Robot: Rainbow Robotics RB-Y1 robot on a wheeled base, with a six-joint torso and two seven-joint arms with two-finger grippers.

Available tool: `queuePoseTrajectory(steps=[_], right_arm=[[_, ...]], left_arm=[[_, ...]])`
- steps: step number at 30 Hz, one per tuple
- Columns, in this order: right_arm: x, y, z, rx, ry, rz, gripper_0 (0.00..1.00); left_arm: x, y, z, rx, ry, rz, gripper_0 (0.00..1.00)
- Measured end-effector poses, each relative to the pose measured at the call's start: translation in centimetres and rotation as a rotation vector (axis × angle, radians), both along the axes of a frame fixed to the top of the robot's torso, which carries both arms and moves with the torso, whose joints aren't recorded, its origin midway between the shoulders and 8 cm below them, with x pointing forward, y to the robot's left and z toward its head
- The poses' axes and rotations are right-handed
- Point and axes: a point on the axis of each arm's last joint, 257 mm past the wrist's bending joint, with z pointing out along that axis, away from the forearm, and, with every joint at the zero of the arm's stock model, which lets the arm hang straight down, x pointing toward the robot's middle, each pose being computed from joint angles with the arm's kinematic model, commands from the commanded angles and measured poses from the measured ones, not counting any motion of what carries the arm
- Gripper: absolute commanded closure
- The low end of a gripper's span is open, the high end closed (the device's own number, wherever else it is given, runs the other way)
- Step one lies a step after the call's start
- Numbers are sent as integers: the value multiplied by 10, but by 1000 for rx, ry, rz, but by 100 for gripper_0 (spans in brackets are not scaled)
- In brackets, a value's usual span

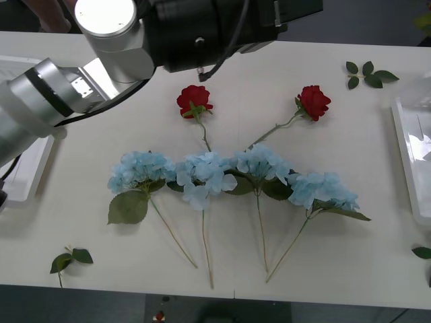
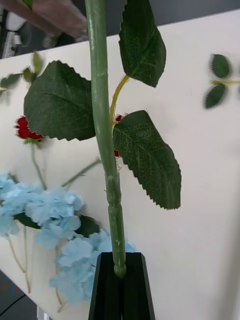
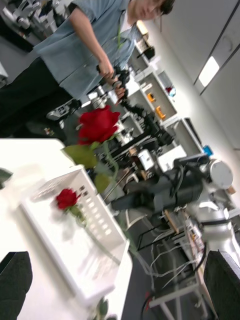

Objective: Put the red flowers into the right box and the blue flowers into the left box

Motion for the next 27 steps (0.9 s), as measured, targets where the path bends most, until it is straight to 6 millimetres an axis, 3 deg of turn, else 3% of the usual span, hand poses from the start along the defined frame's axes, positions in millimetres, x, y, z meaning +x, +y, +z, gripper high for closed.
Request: queuePoseTrajectory(steps=[6, 11, 20, 27], right_arm=[[-15, -60, -27, -118, 81, -144, 100], [-22, -109, -46, -211, 118, -279, 100], [-36, -177, -81, -371, 152, -454, 100], [-35, -199, -116, -491, 137, -487, 100]], left_arm=[[-6, 68, -18, 65, 18, -11, 0], [-21, 116, -33, 94, 137, 6, 0], [-55, 193, -113, 271, 400, 153, 0], [-66, 255, -167, 436, 582, 279, 0]])
